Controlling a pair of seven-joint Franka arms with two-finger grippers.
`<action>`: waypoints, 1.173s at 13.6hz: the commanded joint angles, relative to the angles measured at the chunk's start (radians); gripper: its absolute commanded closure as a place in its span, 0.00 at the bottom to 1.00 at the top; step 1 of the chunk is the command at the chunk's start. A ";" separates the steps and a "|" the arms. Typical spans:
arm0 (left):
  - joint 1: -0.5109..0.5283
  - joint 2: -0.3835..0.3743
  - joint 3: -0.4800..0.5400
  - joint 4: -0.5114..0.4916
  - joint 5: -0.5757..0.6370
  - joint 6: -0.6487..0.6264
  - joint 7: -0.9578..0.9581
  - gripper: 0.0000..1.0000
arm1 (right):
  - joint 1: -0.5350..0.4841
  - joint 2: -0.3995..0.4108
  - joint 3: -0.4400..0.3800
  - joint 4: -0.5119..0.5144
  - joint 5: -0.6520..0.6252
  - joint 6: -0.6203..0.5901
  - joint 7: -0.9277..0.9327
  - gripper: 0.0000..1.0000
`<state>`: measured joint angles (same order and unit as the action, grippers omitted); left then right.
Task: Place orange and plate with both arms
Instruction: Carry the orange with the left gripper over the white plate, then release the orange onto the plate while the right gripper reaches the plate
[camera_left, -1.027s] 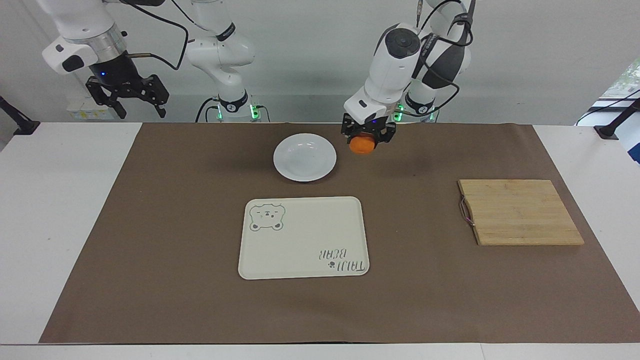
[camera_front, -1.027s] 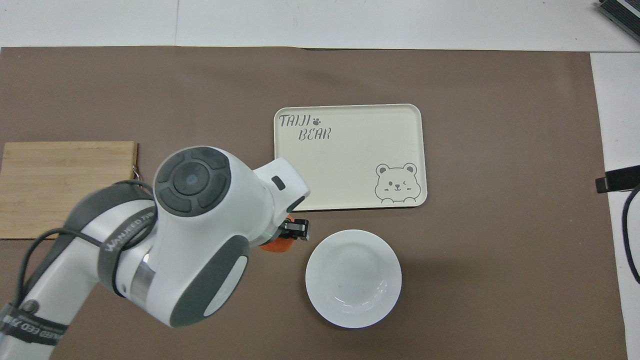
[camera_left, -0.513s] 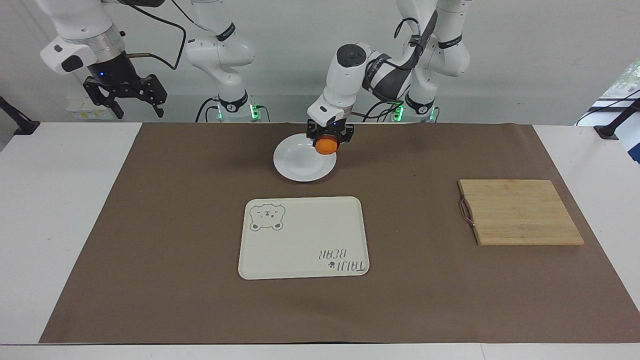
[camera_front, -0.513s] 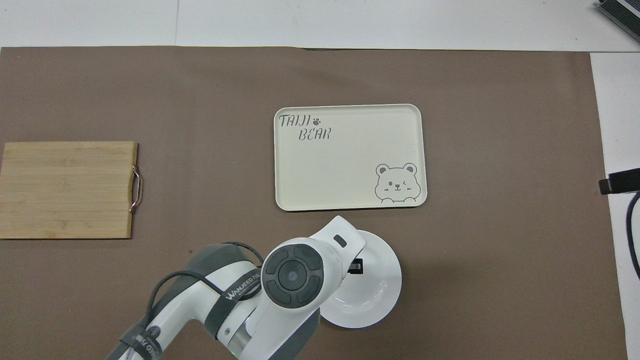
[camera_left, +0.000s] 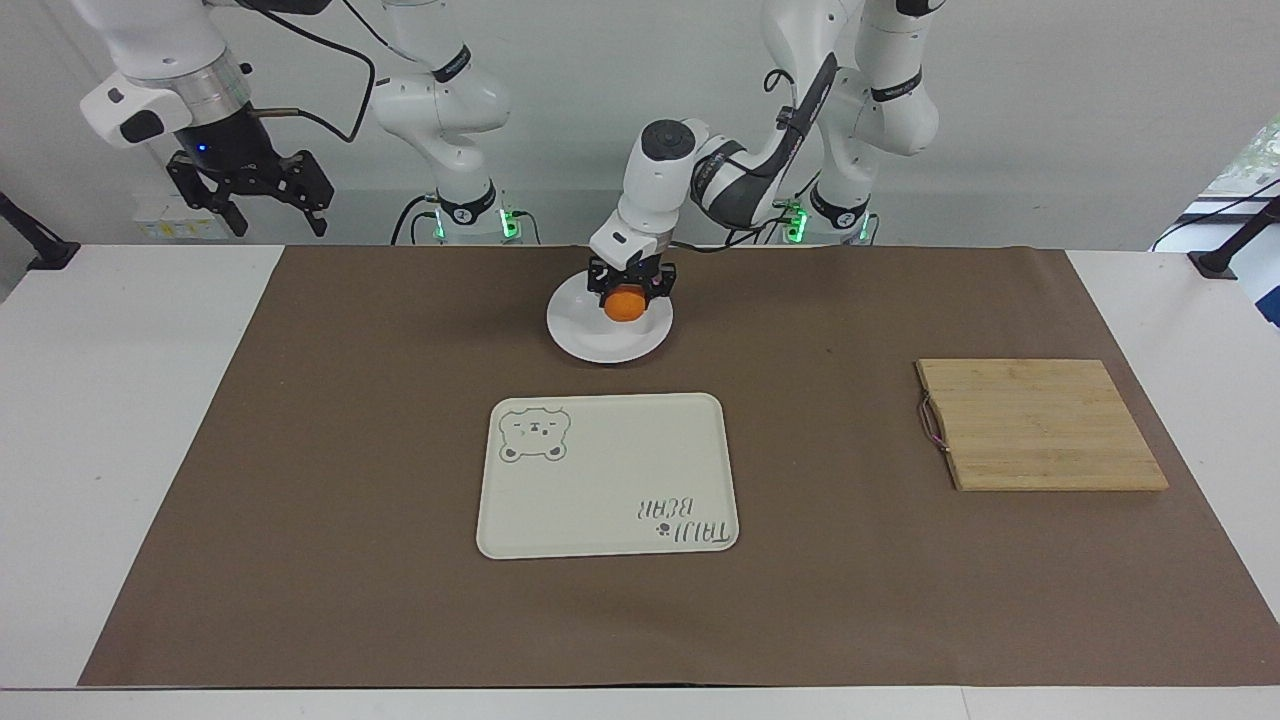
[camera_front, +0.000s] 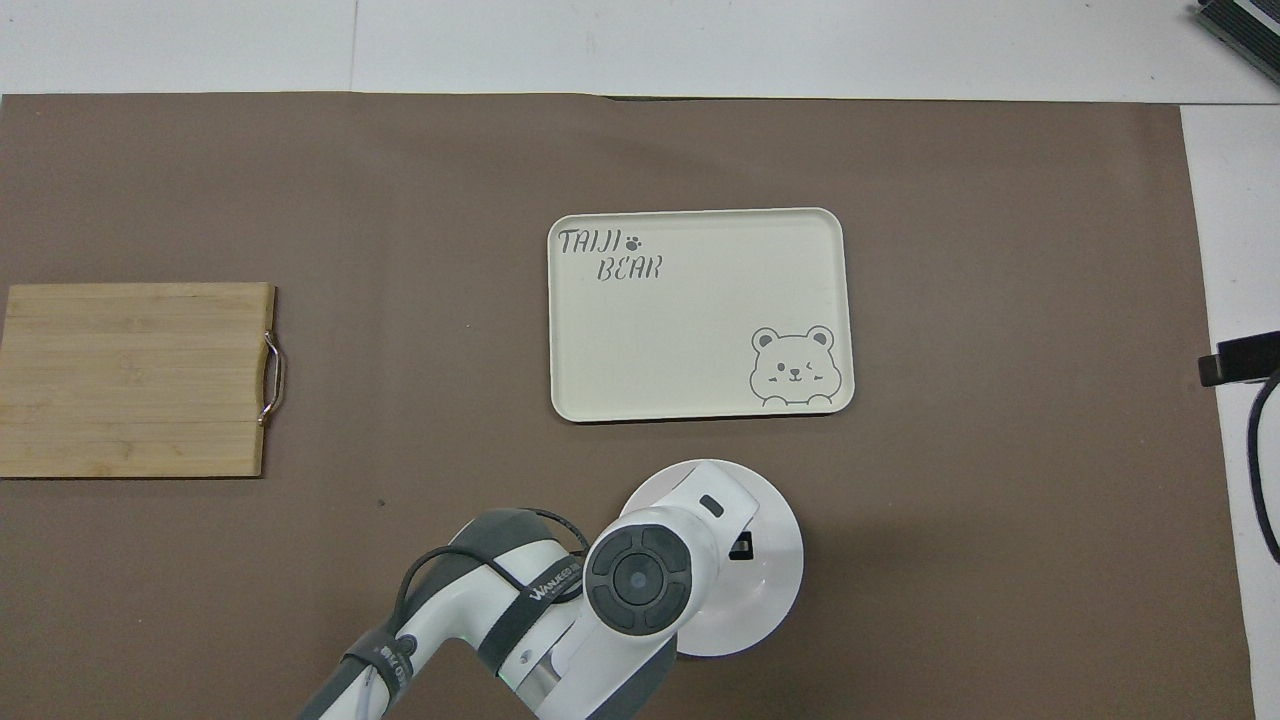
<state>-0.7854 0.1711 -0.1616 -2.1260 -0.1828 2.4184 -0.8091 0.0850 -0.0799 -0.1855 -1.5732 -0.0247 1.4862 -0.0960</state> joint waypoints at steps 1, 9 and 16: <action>-0.066 0.057 0.017 -0.034 -0.015 0.120 -0.088 0.89 | -0.010 -0.020 0.009 -0.022 -0.011 0.006 0.019 0.00; 0.030 -0.076 0.028 0.055 -0.015 -0.143 -0.122 0.00 | -0.031 -0.029 0.004 -0.123 0.138 0.035 0.018 0.00; 0.323 -0.153 0.031 0.210 -0.014 -0.383 -0.116 0.00 | 0.015 -0.041 0.017 -0.422 0.403 0.183 0.018 0.00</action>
<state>-0.5295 0.0543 -0.1214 -1.9375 -0.1831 2.0824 -0.9266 0.1038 -0.0755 -0.1682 -1.8780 0.2948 1.6220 -0.0823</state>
